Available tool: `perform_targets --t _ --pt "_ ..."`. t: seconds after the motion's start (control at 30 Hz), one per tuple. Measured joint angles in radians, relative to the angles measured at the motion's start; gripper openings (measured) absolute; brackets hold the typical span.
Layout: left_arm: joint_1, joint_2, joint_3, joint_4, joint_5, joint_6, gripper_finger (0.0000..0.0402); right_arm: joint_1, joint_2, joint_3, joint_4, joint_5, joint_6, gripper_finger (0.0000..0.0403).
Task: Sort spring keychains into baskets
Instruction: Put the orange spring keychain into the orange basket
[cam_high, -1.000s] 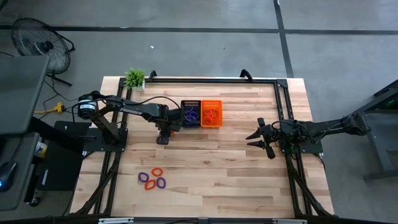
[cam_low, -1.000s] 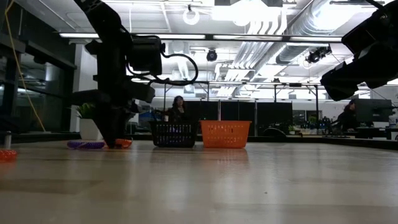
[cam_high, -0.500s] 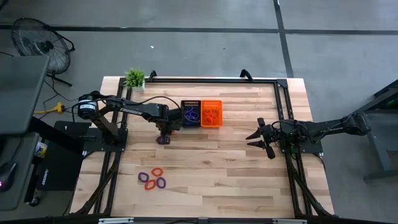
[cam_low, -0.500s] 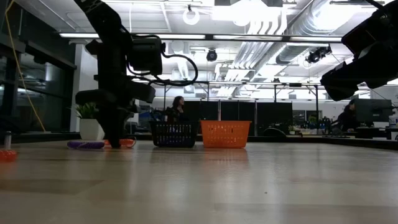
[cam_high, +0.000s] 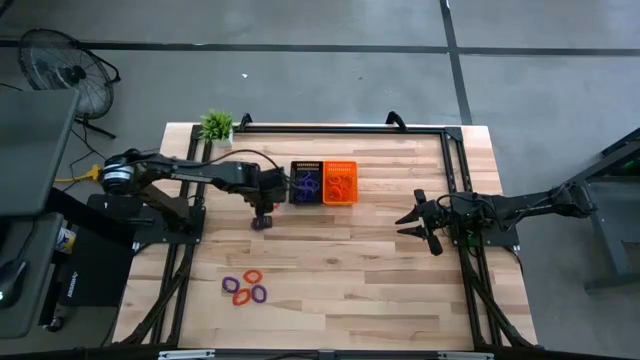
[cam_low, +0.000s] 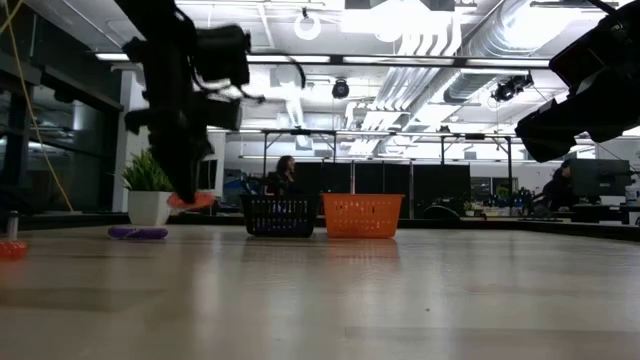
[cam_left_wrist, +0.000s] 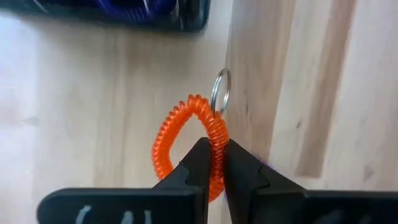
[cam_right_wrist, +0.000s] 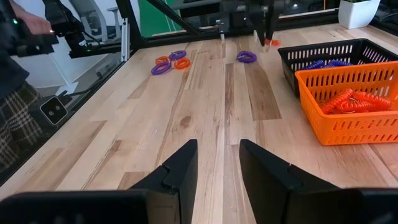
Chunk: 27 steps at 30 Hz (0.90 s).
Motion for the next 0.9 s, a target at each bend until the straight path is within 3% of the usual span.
perform_targets --t 0.13,0.43,0.9 --pt "0.0 -0.07 0.005 0.012 0.0 -0.028 0.0024 0.0 0.0 0.0 0.0 0.0 0.0 0.0114" --pt "0.001 -0.063 0.174 0.018 -0.003 -0.041 0.0023 0.0 0.0 0.0 0.0 0.0 0.0 0.0114" --pt "0.04 0.219 0.581 -0.11 0.031 -0.101 0.0025 0.0 0.0 0.0 0.001 0.0 0.0 0.0114"
